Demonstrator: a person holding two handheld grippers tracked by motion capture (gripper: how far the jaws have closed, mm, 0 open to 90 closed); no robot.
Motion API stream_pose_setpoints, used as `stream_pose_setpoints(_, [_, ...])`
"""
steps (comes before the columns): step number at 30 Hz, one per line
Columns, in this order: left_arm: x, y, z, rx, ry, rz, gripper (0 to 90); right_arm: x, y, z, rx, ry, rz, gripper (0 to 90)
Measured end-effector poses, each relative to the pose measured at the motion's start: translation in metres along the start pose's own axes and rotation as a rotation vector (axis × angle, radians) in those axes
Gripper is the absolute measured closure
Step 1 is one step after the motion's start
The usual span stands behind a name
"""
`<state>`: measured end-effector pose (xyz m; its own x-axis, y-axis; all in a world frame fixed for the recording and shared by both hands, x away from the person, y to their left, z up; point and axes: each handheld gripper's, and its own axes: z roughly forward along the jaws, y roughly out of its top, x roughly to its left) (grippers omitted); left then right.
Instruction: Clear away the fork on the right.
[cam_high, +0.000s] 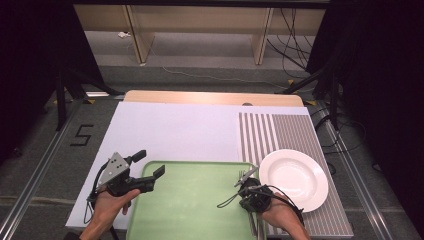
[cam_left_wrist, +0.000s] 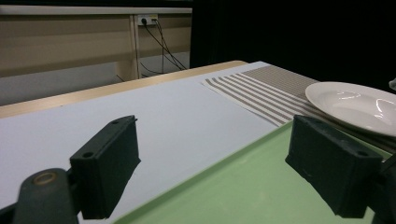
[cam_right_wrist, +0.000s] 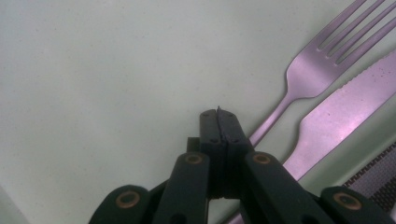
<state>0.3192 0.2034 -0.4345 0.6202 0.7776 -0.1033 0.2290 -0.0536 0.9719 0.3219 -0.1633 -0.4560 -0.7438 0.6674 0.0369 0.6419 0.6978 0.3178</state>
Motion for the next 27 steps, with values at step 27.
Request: stream_pose_setpoints(27, [0.000, 0.000, -0.001, 0.000, -0.002, -0.004, 15.9, -0.009, -0.001, -0.019, -0.168, 0.099, 0.054, 70.8])
